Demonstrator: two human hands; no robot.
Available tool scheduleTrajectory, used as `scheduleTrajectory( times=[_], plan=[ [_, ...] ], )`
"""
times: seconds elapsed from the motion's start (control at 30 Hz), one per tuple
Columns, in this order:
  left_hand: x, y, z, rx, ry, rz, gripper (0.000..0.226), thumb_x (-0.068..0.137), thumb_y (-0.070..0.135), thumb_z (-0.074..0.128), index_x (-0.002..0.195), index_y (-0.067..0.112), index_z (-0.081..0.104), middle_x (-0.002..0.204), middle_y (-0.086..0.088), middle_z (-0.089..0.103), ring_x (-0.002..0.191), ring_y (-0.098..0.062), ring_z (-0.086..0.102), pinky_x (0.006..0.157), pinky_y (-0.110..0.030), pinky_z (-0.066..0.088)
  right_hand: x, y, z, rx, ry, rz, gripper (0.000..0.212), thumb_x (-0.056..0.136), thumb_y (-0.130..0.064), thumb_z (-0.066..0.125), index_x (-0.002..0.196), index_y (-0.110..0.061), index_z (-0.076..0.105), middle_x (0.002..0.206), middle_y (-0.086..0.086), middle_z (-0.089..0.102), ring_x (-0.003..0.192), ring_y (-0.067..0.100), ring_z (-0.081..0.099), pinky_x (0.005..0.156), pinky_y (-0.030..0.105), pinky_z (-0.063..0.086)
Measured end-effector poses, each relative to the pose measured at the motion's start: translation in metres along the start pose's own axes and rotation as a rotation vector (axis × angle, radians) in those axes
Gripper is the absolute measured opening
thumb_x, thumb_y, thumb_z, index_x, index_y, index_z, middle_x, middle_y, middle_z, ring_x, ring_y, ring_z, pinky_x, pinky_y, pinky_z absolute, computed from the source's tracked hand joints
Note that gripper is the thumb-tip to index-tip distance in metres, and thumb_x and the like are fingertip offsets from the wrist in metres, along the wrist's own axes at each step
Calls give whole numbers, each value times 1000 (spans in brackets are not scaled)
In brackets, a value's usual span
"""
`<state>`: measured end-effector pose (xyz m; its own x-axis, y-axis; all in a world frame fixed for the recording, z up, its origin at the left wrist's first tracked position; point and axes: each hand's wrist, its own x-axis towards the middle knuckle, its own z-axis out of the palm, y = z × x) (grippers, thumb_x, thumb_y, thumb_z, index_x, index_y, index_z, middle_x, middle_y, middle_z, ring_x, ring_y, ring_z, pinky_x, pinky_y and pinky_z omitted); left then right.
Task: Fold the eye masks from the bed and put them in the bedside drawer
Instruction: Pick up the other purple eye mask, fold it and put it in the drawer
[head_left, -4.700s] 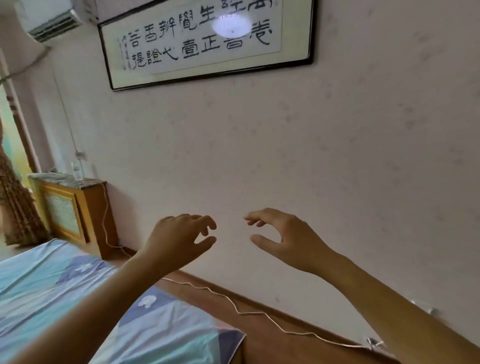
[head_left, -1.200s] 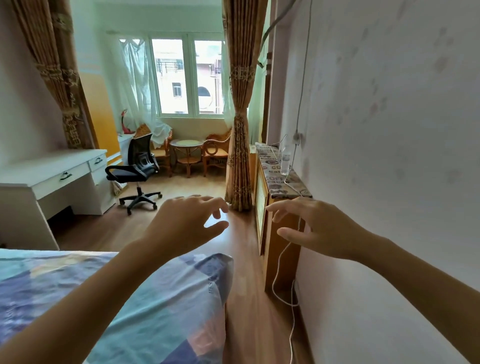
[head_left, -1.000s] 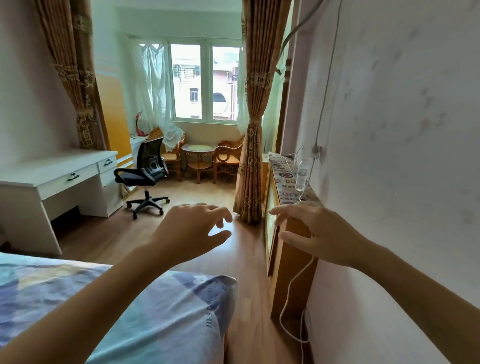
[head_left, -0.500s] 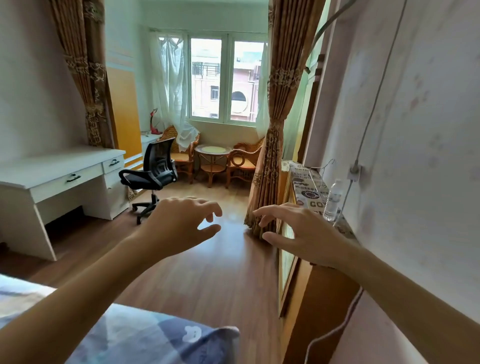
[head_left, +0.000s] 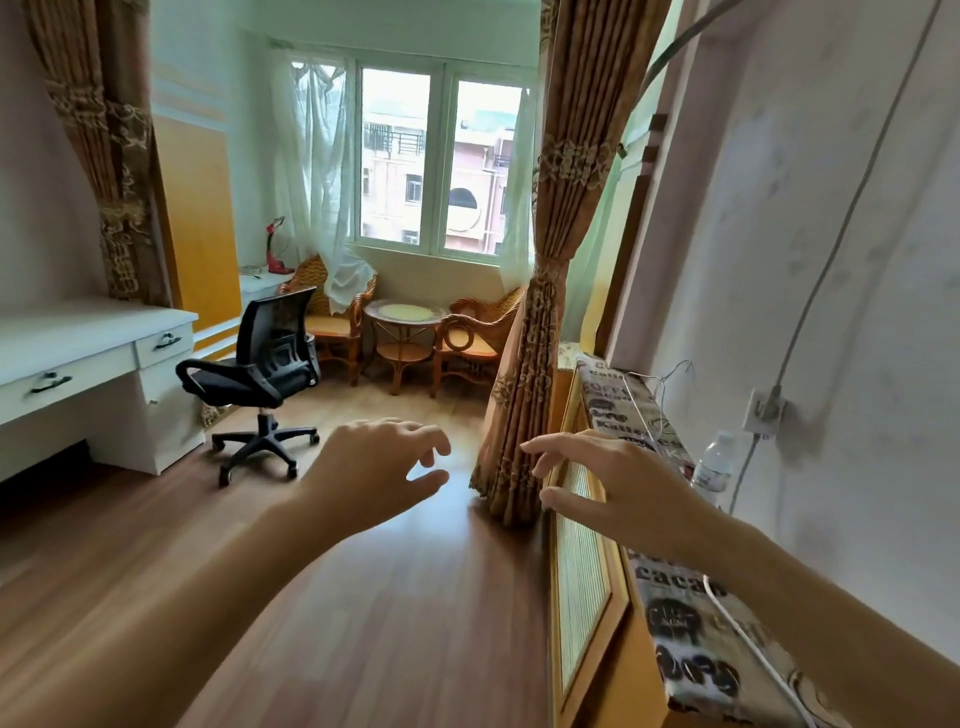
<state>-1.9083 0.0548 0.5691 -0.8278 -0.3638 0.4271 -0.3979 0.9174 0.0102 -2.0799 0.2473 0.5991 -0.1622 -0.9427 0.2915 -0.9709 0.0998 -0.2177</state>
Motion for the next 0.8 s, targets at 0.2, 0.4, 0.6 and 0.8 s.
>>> scheduleTrajectory(
  times=[0.2,0.4,0.6,0.8],
  plan=[
    [71,-36,38,20,-4,-9,29,87,53,52,112,39,58,98,21,65,90,2,58,73,-21,44,78,60,13,-14,4,-45,47,86,-47,51,131,-34,49,111,-17,65,108,-1,57,95,29,49],
    [148,-80,78,81,49,-84,28,86,53,53,110,40,60,95,22,66,77,8,45,71,-18,42,160,135,25,-18,-1,-110,43,88,-44,56,130,-42,46,110,-25,60,92,6,66,88,27,53],
    [203,-125,118,133,23,-202,28,85,55,53,108,40,60,92,22,67,79,4,56,71,-20,44,262,189,36,1,-38,-197,42,89,-44,55,130,-45,44,105,-31,56,93,2,63,90,27,51],
    [224,-182,121,203,-2,-323,27,85,54,52,106,39,61,90,21,66,81,1,59,66,-19,41,353,195,70,88,-64,-325,44,91,-42,56,133,-41,45,110,-27,59,109,-3,54,98,30,46]
  ],
)
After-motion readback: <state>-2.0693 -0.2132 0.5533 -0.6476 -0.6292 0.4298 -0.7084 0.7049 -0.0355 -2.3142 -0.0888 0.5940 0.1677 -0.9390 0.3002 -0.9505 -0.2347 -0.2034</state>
